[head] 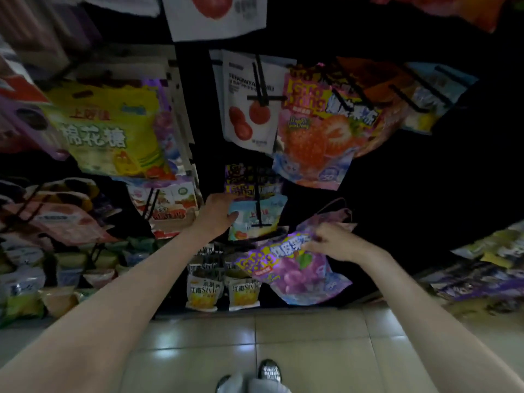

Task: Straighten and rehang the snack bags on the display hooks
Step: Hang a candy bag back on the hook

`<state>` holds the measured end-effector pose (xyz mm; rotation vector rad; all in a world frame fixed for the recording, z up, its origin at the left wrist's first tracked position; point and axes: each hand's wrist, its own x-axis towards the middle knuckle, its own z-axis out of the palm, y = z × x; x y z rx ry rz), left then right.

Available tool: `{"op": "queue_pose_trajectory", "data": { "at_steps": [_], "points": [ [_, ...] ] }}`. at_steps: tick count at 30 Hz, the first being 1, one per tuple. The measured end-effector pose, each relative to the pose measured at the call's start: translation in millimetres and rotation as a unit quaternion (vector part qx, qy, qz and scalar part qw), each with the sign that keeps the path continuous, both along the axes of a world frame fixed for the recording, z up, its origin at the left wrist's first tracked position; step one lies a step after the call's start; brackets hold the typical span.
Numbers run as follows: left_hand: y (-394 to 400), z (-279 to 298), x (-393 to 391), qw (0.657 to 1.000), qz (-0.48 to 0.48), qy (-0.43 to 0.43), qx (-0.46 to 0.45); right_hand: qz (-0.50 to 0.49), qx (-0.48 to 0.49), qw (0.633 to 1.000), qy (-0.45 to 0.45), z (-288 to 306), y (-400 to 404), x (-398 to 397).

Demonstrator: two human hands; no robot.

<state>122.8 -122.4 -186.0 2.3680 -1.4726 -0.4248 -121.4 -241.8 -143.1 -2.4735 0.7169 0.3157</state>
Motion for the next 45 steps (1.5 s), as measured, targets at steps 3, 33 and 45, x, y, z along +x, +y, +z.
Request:
{"op": "queue_pose_trajectory", "data": {
  "at_steps": [3,33,45],
  "points": [
    [-28,-17,-2,0.991,-0.018,-0.070,0.114,-0.037,0.019,0.999,-0.028,-33,-5,-8],
    [103,-25,35,0.946,-0.050,-0.116,0.297,-0.216,0.104,0.963,-0.124,-94,2,51],
    [92,-7,18,0.978,-0.105,-0.027,0.179,-0.286,0.107,0.944,-0.125,-108,1,45]
  ]
}}
